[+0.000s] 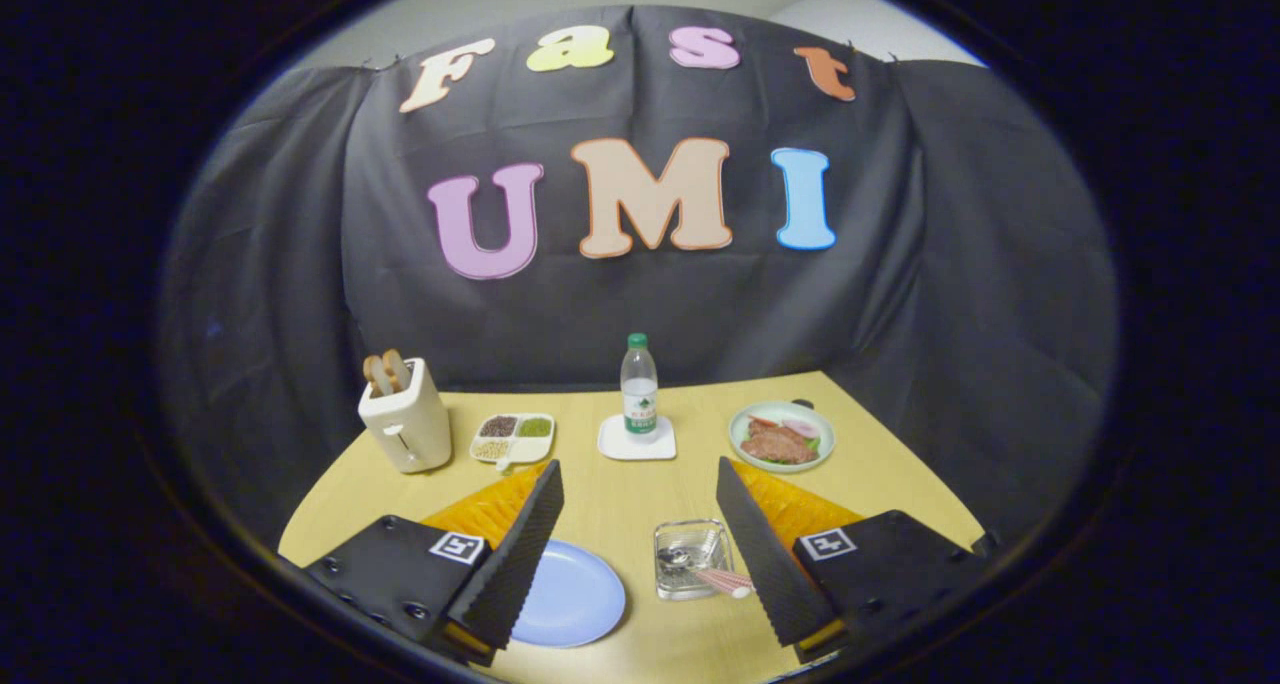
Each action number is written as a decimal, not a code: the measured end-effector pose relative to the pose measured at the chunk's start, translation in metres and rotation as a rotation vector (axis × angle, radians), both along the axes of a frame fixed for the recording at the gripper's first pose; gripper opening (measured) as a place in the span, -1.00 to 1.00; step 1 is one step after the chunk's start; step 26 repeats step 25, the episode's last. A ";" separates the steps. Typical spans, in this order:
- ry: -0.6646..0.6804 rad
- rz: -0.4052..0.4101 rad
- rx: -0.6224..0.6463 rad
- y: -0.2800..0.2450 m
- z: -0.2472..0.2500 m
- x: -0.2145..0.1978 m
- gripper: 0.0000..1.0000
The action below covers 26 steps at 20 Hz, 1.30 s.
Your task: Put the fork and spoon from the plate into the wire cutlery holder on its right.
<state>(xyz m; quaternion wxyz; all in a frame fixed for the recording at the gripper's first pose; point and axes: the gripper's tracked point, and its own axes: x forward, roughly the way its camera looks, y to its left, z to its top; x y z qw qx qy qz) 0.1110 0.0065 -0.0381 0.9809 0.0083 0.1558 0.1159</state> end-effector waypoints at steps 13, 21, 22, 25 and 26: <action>-0.115 -0.007 0.050 -0.001 0.023 -0.066 0.95; -0.138 0.020 0.069 -0.029 0.031 -0.082 0.95; -0.142 0.032 0.074 -0.031 0.033 -0.082 0.95; -0.156 0.056 0.084 -0.046 0.038 -0.078 0.95; -0.156 0.056 0.084 -0.046 0.038 -0.078 0.95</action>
